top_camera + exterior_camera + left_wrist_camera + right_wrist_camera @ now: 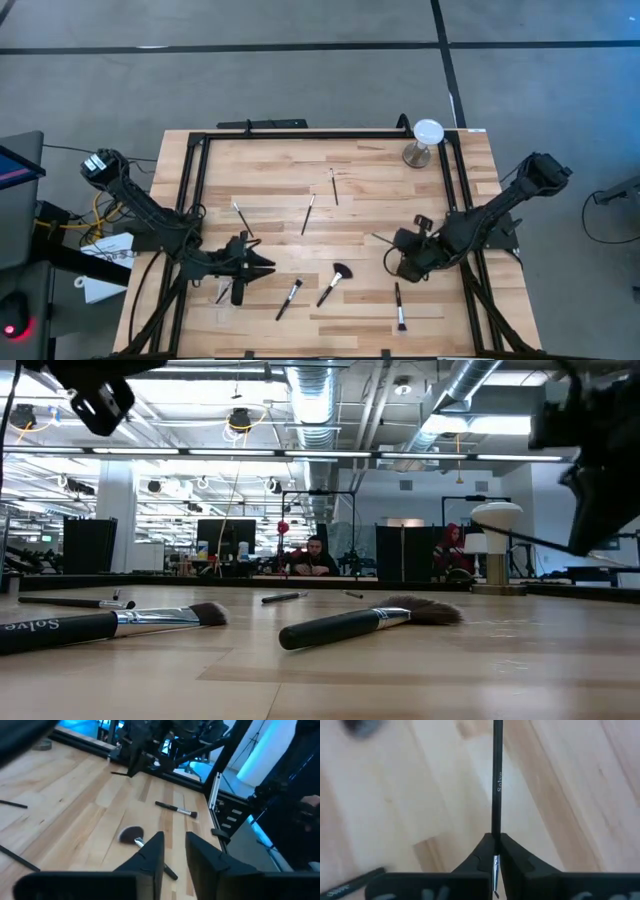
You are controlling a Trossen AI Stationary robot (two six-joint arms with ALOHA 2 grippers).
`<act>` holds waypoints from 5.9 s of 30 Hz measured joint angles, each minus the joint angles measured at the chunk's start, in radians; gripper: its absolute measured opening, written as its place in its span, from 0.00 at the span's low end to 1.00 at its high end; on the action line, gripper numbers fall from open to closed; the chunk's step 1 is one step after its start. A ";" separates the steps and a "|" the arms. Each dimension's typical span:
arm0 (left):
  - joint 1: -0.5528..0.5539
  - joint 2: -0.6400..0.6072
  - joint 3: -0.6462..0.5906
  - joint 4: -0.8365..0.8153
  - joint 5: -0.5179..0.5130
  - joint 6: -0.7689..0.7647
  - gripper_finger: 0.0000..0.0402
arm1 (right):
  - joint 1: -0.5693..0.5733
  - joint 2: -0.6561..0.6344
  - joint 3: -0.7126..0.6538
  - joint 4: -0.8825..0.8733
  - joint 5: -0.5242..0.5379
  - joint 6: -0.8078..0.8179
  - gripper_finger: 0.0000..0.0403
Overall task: Put items in baskets/containers
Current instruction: Put the liner brush into the transparent organizer
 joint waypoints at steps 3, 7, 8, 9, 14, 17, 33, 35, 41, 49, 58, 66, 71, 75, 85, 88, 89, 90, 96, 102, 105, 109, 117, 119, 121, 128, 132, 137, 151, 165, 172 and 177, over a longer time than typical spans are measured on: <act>0.055 0.001 0.000 0.004 0.053 -0.034 0.26 | 0.026 0.070 0.074 0.000 0.012 -0.083 0.01; 0.172 0.001 0.000 0.018 0.200 -0.116 0.37 | 0.028 0.217 0.191 -0.024 0.057 -0.214 0.01; 0.205 0.001 0.000 0.025 0.248 -0.138 0.40 | 0.025 0.256 0.226 -0.035 0.084 -0.246 0.01; 0.239 0.001 0.000 0.033 0.303 -0.158 0.42 | 0.022 0.298 0.264 -0.042 0.110 -0.276 0.01; 0.394 0.001 0.000 0.039 0.579 -0.228 0.53 | 0.014 0.491 0.458 -0.112 0.253 -0.444 0.01; 0.466 0.001 0.000 0.039 0.673 -0.252 0.57 | 0.017 0.583 0.569 -0.116 0.379 -0.568 0.01; 0.593 0.244 0.019 0.202 0.957 -0.478 0.57 | -0.054 0.736 0.779 0.079 0.700 -1.162 0.00; 0.598 0.280 0.040 0.201 0.971 -0.480 0.57 | -0.053 0.736 0.779 0.148 0.700 -1.248 0.00; 0.622 0.358 0.093 0.201 1.028 -0.495 0.57 | -0.057 0.736 0.780 0.257 0.696 -1.393 0.01; 0.640 0.362 0.108 0.200 1.033 -0.435 0.43 | -0.057 0.736 0.780 0.289 0.686 -1.405 0.01; 0.642 0.362 0.107 0.179 1.048 -0.348 0.03 | -0.066 0.735 0.779 0.289 0.680 -1.415 0.02; 0.641 0.362 0.107 0.165 1.046 -0.326 0.03 | -0.075 0.735 0.779 0.293 0.670 -1.434 0.01; 0.640 0.361 0.107 0.157 1.046 -0.281 0.03 | -0.076 0.735 0.779 0.296 0.672 -1.433 0.03; 0.640 0.361 0.107 0.156 1.040 -0.256 0.02 | -0.083 0.735 0.779 0.299 0.681 -1.424 0.07; 0.653 0.360 0.107 0.150 1.001 -0.143 0.01 | -0.070 0.675 0.778 0.291 0.800 -1.255 0.19; 0.662 0.347 0.106 0.162 0.968 -0.091 0.01 | -0.057 0.620 0.780 0.241 0.800 -1.098 0.21; 0.663 0.339 0.107 0.168 0.955 -0.073 0.01 | -0.054 0.604 0.780 0.208 0.795 -1.027 0.21; 0.663 0.331 0.107 0.170 0.940 -0.052 0.01 | -0.049 0.585 0.778 0.166 0.791 -0.941 0.22; 0.636 0.248 0.107 0.186 0.841 0.057 0.01 | -0.051 0.458 0.620 0.141 0.698 -0.510 0.22; 0.528 0.180 0.096 0.224 0.619 0.198 0.01 | -0.070 0.357 0.339 0.647 0.556 -0.536 0.22; 0.477 0.166 0.073 0.256 0.530 0.236 0.01 | -0.100 0.321 0.210 1.044 0.388 -0.649 0.22; 0.439 0.163 0.058 0.302 0.492 0.240 0.01 | -0.166 0.309 0.086 1.506 0.177 -0.753 0.22; 0.426 0.168 0.058 0.313 0.489 0.235 0.01 | -0.265 0.311 0.071 1.662 -0.043 -0.723 0.35; 0.426 0.167 0.058 0.314 0.489 0.235 0.01 | -0.269 0.311 0.081 1.666 -0.053 -0.715 0.42; 0.426 0.168 0.058 0.314 0.489 0.234 0.01 | -0.268 0.311 0.085 1.660 -0.053 -0.720 0.48; 0.426 0.167 0.058 0.314 0.489 0.233 0.01 | -0.291 0.333 0.095 1.682 -0.058 -0.693 0.62; 0.426 0.168 0.058 0.314 0.489 0.233 0.01 | -0.310 0.375 0.121 1.698 -0.103 -0.688 0.62; 0.426 0.168 0.058 0.313 0.490 0.235 0.01 | -0.320 0.426 0.176 1.726 -0.146 -0.690 0.61; 0.426 0.168 0.058 0.296 0.501 0.237 0.01 | -0.333 0.440 0.192 1.737 -0.158 -0.758 0.30; 0.425 0.169 0.058 0.272 0.581 0.240 0.15 | -0.332 0.440 0.192 1.690 -0.203 -0.798 0.03; 0.425 0.169 0.058 0.274 0.550 0.237 0.34 | -0.333 0.442 0.192 1.679 -0.207 -0.803 0.02; 0.426 0.169 0.058 0.308 0.469 0.261 0.43 | -0.333 0.442 0.199 1.676 -0.209 -0.802 0.02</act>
